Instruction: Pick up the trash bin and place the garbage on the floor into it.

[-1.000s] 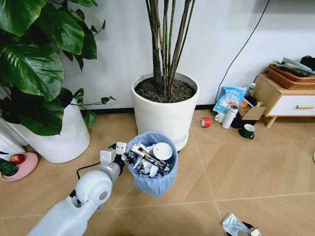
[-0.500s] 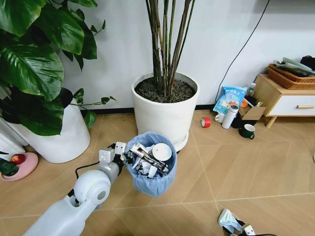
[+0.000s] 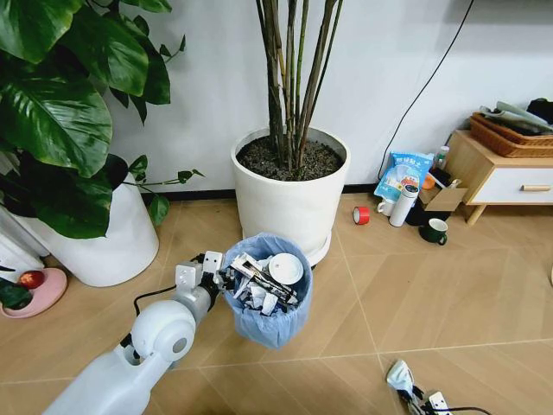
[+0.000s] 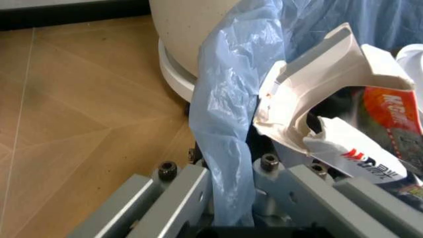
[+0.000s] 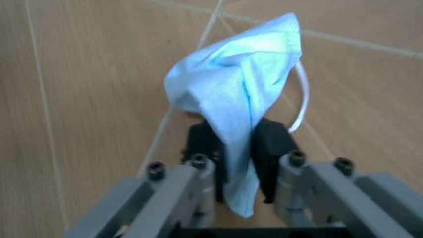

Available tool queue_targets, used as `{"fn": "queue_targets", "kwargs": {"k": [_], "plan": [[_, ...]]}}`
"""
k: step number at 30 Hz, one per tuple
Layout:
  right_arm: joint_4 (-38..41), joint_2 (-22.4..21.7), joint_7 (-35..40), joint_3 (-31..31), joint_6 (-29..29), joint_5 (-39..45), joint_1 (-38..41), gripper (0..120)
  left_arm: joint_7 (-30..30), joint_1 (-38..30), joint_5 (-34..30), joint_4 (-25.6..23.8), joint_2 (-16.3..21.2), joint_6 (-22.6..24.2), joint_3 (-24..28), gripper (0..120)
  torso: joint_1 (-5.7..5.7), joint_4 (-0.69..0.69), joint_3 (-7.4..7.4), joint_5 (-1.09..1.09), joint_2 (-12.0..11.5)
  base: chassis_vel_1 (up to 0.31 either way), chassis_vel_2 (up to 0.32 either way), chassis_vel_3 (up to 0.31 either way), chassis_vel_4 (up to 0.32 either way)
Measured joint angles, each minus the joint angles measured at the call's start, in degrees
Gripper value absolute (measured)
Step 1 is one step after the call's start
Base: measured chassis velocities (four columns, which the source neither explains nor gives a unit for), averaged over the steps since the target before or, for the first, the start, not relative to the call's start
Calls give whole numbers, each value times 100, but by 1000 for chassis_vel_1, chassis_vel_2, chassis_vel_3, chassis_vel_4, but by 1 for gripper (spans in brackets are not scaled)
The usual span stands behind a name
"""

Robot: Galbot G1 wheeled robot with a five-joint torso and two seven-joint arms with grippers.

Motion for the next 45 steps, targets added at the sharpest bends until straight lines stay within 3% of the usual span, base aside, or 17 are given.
{"fn": "queue_targets", "kwargs": {"k": [4,7,16,19,24,29,35,45], "plan": [[386,-43,65,107,-83,154,-108,0,0,-9,-1,4,4,5,0,0,0,0,0,-5,0,0,0,0,0],[888,-94,97,265,-168,248,-209,0,-2,-32,-8,8,14,10,3,0,0,-1,0,-1,0,0,0,0,0],[3473,-679,229,765,-977,1139,-293,0,-4,-122,-76,61,64,37,67,0,0,0,0,-8,0,0,0,0,0],[3855,-812,279,743,-1180,1298,-178,0,-4,-147,-94,84,63,44,83,0,0,0,0,-4,0,0,0,0,0],[5133,-1347,858,75,-2210,2074,529,0,-3,-301,-166,207,20,78,208,0,0,2,0,-4,0,0,0,0,0],[5702,-1574,1039,-348,-2760,2526,874,0,3,-521,-231,360,-59,91,368,0,0,1,0,-4,0,0,0,0,0],[5857,-1628,1072,-782,-3086,2806,1251,0,40,-720,-246,546,-261,111,521,0,0,-3,0,-5,0,0,0,0,0],[5628,-1633,1314,-2397,-3546,3093,2748,0,21,-688,-244,584,-263,122,511,0,0,2,0,-5,0,0,0,0,0]]}}
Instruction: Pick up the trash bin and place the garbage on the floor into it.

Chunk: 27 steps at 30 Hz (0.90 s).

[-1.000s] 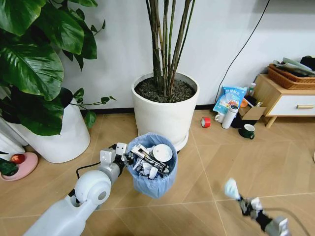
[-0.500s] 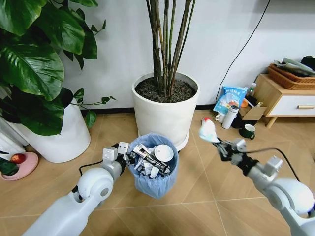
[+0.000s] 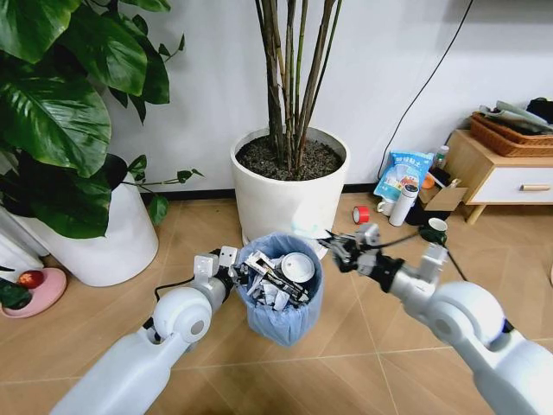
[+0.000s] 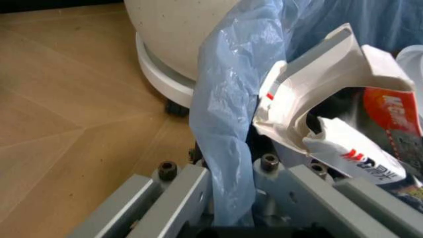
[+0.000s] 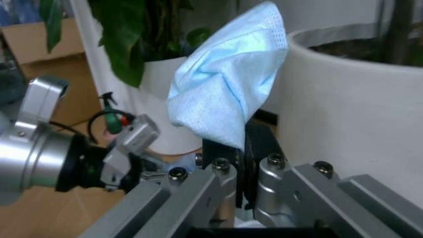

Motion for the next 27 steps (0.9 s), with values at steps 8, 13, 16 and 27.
{"fn": "queue_targets", "kwargs": {"k": [8,13,16,27], "plan": [[-265,-17,86,-657,-241,-1,396,7,-8,-19,-4,3,2,-1,-23,0,0,-2,0,0,0,0,0,0,0],[-406,-20,99,-841,-239,-41,499,22,-6,-25,-4,18,-14,-2,-26,0,0,-2,0,0,0,0,0,0,0],[-513,-24,56,-932,-219,-86,572,36,-4,-61,-3,34,-40,-5,-27,0,0,-2,0,0,0,0,0,0,0],[-708,66,61,-1130,-189,-123,742,79,8,-78,4,37,-51,-19,-42,0,0,-2,0,1,0,0,0,0,0]]}}
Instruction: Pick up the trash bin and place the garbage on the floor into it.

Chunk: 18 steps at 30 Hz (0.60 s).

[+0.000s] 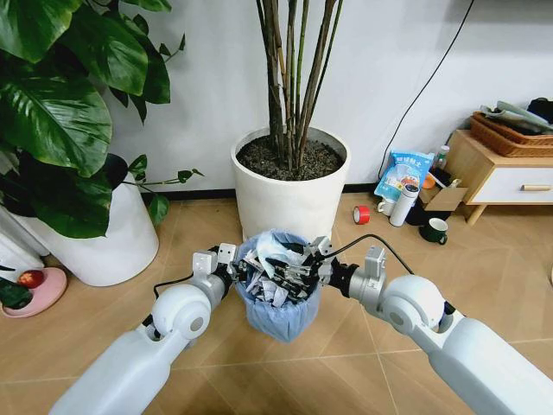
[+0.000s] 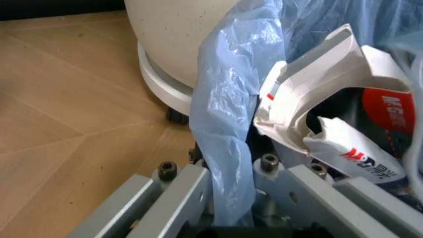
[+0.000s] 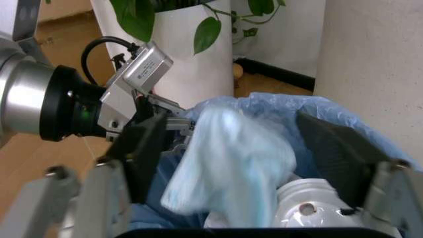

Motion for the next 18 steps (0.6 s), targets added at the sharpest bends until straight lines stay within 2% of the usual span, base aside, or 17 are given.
{"fn": "queue_targets", "kwargs": {"k": [2,4,7,11,14,18], "plan": [[-3,1,0,0,4,-2,2,80,1,0,0,-2,3,0,-1,0,0,0,0,0,0,0,0,0,0],[-30,8,10,15,57,-28,4,91,2,-3,0,-5,6,-1,-5,0,0,0,0,0,0,0,0,0,0],[-37,36,72,85,150,-56,-9,98,2,-13,0,-5,5,-2,-9,0,0,0,0,0,0,0,0,0,0],[120,99,364,337,177,-229,-169,100,-2,12,3,-9,-4,-6,-51,0,0,0,0,0,0,0,0,0,0],[452,160,729,915,173,-584,-671,100,-10,133,28,-65,-8,-7,-161,0,0,0,-1,-1,0,0,0,0,0],[733,164,1081,1337,332,-865,-1192,100,2,305,116,-130,31,-9,-348,0,-1,-1,-1,0,0,0,0,0,0]]}}
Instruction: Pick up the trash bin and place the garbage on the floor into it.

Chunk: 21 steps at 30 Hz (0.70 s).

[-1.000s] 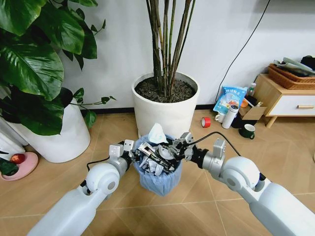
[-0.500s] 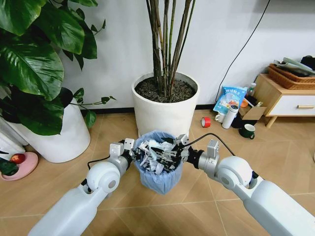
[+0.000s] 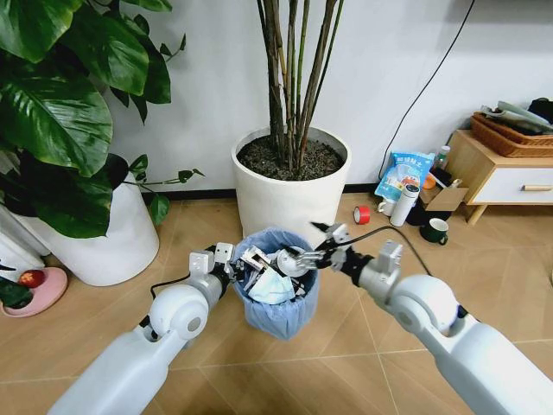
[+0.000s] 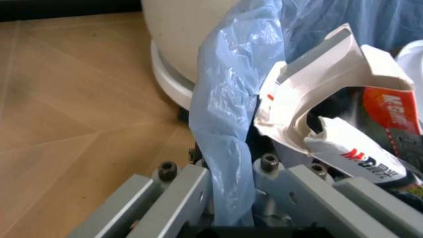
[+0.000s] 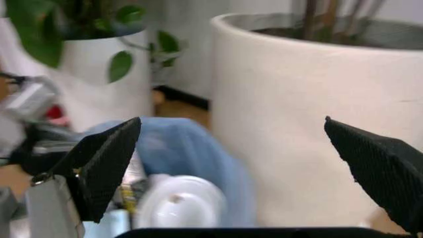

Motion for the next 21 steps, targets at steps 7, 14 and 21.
{"fn": "queue_targets", "kwargs": {"k": [7,14,21], "plan": [[170,346,865,371,92,-282,-501,100,-18,274,190,-111,23,-42,-219,0,0,3,0,0,0,0,0,0,0],[360,734,947,1128,137,-650,-1286,100,-23,595,441,-268,46,-90,-457,0,0,0,0,1,0,0,0,0,0],[596,1285,994,1498,165,-1265,-1823,100,-20,1068,689,-445,-66,-123,-760,0,0,1,0,-2,1,0,0,0,0]]}}
